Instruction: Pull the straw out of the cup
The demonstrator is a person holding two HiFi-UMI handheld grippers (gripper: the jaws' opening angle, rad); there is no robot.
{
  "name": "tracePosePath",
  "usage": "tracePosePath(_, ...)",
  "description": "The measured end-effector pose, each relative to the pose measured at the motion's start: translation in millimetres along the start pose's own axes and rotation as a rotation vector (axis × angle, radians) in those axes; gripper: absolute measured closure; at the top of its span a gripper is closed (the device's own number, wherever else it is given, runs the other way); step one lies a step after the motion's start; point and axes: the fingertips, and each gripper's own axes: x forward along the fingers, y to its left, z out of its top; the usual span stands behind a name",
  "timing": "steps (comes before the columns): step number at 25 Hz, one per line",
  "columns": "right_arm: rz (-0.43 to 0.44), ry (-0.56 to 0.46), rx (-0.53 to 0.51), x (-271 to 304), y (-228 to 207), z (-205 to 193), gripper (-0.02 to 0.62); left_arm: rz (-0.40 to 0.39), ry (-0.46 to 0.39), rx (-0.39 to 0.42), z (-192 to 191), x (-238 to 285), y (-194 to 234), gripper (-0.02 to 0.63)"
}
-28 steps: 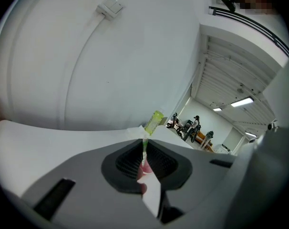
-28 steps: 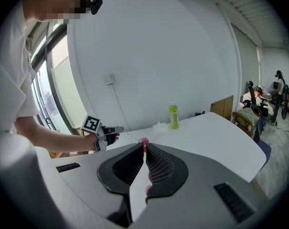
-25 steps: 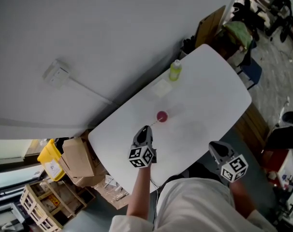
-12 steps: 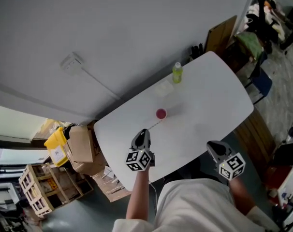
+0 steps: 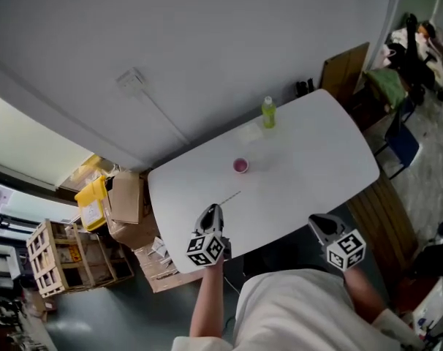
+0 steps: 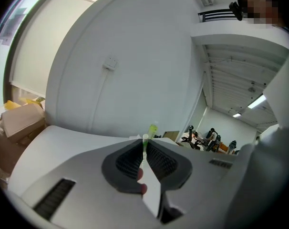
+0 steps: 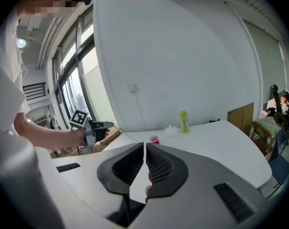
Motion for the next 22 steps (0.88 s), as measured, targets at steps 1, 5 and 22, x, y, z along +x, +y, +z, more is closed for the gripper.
tracePosePath(1, 0.011, 0.006, -0.008, -3.7, 1.0, -2.0, 0.555, 0.008, -0.006, -0.007, -2.8, -9.2, -4.0, 0.581)
tracePosePath(5, 0.057, 0.025, -0.046, -18.1, 5.6, -11.4, 0.555, 0.027, -0.027, -0.027, -10.4, -46.3, -23.3, 0.581)
tracePosePath(22, 0.159, -0.01, -0.069, -33.5, 43.4, -7.8, 0.555, 0.03, -0.053, -0.035, -21.3, -164.7, -65.3, 0.581)
